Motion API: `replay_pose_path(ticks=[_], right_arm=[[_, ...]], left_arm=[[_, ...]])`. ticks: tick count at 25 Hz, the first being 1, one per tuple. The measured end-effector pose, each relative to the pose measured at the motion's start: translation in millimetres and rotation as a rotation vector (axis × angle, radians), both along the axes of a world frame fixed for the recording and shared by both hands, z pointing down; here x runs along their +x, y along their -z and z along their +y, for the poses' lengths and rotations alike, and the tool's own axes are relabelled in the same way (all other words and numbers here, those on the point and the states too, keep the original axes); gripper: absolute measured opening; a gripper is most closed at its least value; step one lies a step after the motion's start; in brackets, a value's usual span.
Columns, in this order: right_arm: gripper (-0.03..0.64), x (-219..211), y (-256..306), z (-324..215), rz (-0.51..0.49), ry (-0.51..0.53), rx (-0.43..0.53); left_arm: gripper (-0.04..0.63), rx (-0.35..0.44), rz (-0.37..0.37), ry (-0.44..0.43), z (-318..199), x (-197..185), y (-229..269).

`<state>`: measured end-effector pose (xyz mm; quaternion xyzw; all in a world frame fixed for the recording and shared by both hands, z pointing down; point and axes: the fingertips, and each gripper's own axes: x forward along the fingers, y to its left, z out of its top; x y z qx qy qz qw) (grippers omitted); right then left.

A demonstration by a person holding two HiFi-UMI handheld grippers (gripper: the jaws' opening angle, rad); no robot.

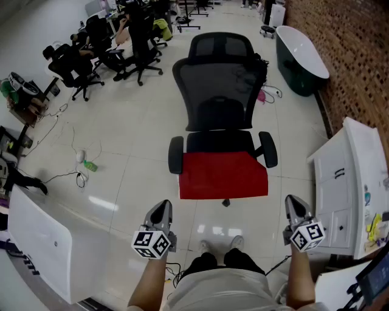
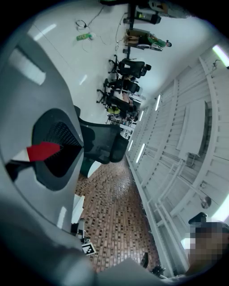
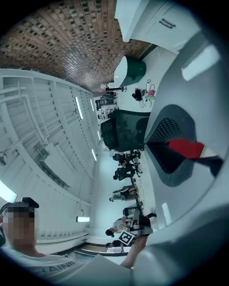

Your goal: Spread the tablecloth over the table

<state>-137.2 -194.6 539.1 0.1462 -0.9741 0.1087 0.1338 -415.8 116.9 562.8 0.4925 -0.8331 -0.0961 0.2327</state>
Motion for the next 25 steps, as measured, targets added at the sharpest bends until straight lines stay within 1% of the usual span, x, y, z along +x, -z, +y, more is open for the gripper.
replay_pose_path(ticks=[2,5,6,7,8,10,13,14,16,17,19,23,25], right_arm=[[0.008,-2,-28,-18,0.015,-0.01,-0.005],[0.008,-3,-72,-48,0.027,-0.024,-0.009],[0.017,-4,-88,-58,0.029,-0.027,-0.012],[0.025,-5,-105,-67,0.031,-0.029,-0.02],[0.032,-5,-124,-73,0.035,-0.031,-0.032],[0.056,-4,-165,-78,0.046,-0.027,-0.063],[0.085,-9,-228,-76,0.087,0.007,-0.109],[0.091,-8,-248,-71,0.109,0.022,-0.127],[0.093,-4,-285,-66,0.143,0.037,-0.159],[0.094,-3,-302,-67,0.152,0.036,-0.17],[0.096,-3,-332,-71,0.159,0.035,-0.179],[0.104,-3,-380,-76,0.17,0.043,-0.19],[0.11,-4,-398,-77,0.175,0.052,-0.187]], left_arm=[[0.005,-0.028,0.025,0.016,-4,-16,-33],[0.006,-0.06,0.041,0.027,-18,-32,-85],[0.006,-0.066,0.045,0.028,-24,-35,-104],[0.026,-0.078,0.048,0.028,-29,-36,-123],[0.04,-0.1,0.05,0.03,-32,-36,-145],[0.044,-0.151,0.063,0.049,-30,-37,-195],[0.115,-0.18,0.147,0.1,-25,-37,-269],[0.144,-0.186,0.176,0.106,-23,-34,-290],[0.172,-0.193,0.224,0.098,-25,-28,-331],[0.189,-0.186,0.251,0.093,-30,-29,-353],[0.212,-0.146,0.317,0.102,-38,-37,-395],[0.212,-0.028,0.463,0.143,-38,-48,-461],[0.212,0.053,0.535,0.167,-37,-54,-485]])
